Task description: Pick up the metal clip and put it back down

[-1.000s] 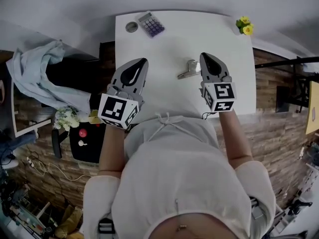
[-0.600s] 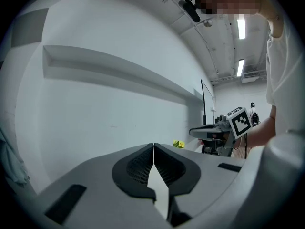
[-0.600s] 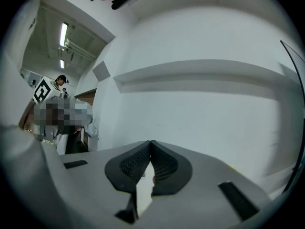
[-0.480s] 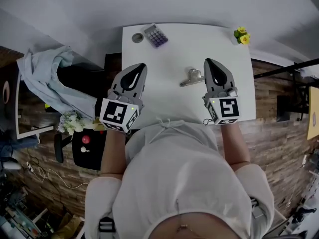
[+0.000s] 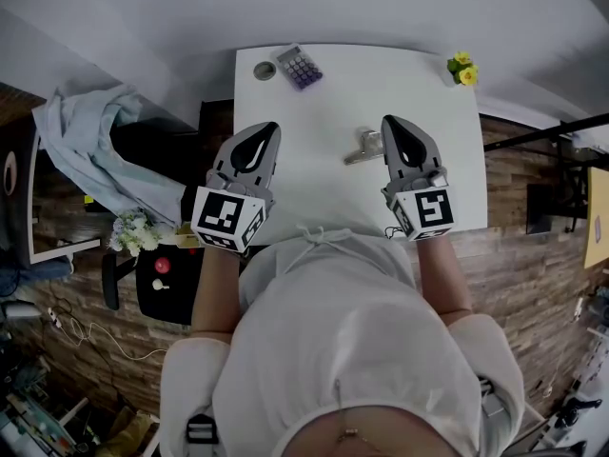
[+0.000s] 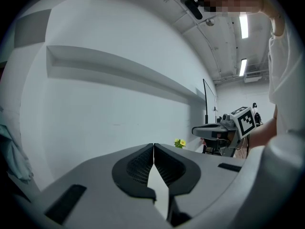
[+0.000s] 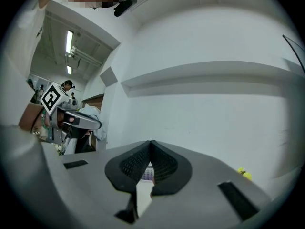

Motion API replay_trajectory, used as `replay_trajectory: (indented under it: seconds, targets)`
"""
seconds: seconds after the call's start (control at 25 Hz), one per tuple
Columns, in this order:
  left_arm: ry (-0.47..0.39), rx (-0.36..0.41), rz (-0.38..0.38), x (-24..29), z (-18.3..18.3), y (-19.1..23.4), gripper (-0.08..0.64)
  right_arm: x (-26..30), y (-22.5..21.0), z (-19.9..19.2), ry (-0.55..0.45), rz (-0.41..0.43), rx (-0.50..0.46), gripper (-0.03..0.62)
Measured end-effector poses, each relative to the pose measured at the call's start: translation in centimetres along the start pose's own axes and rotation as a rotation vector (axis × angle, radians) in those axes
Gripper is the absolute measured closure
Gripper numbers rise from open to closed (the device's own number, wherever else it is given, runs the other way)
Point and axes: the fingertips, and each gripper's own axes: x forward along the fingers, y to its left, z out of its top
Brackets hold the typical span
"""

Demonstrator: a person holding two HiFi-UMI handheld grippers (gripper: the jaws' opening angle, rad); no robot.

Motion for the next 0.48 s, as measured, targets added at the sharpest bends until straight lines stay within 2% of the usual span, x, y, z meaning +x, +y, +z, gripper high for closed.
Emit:
replay_trajectory:
  seconds: [0.12, 0.48]
  targets:
    - [0.001, -0.003, 0.01, -0.19, 0.01, 0.18, 0.54, 0.09, 0.74, -0.07, 0.015, 0.02, -0.022, 0.591]
    - [-0.006, -0.007, 0.025, -0.41, 0.39, 0.47, 0.54, -0.25, -0.06, -0.1, -0.004, -0.037, 0.028, 0.591]
